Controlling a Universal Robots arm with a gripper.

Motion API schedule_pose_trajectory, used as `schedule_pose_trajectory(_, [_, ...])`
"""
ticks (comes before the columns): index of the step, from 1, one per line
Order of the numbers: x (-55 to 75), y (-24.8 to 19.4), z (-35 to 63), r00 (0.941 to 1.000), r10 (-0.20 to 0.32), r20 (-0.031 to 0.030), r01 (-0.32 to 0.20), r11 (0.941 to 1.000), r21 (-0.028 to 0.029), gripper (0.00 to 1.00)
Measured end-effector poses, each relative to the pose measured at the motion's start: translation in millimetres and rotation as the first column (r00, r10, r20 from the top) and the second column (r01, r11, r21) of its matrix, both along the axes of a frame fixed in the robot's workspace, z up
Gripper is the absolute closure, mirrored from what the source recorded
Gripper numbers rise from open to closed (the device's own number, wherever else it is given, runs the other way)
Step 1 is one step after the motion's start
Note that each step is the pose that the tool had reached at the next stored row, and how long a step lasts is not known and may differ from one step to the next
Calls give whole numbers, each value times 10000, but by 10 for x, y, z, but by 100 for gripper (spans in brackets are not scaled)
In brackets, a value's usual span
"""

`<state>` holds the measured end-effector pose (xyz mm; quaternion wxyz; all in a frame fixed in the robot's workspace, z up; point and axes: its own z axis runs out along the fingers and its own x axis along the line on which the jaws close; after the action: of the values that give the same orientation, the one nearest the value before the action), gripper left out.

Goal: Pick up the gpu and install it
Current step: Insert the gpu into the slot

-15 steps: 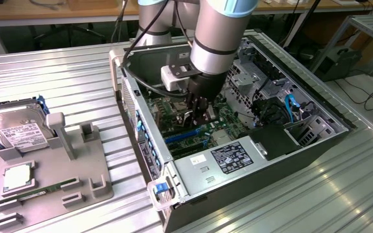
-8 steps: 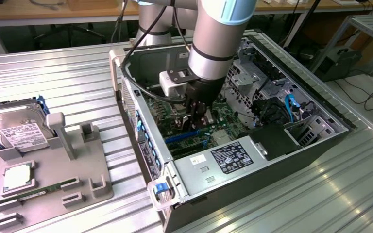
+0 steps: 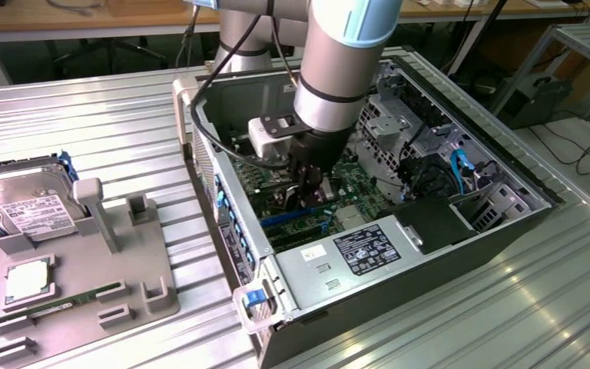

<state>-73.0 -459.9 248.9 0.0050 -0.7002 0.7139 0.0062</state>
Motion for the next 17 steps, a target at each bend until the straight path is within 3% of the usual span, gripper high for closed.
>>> schedule_pose_trajectory(17, [-29, 0, -98, 10000, -2, -22, 2, 10000, -1, 72])
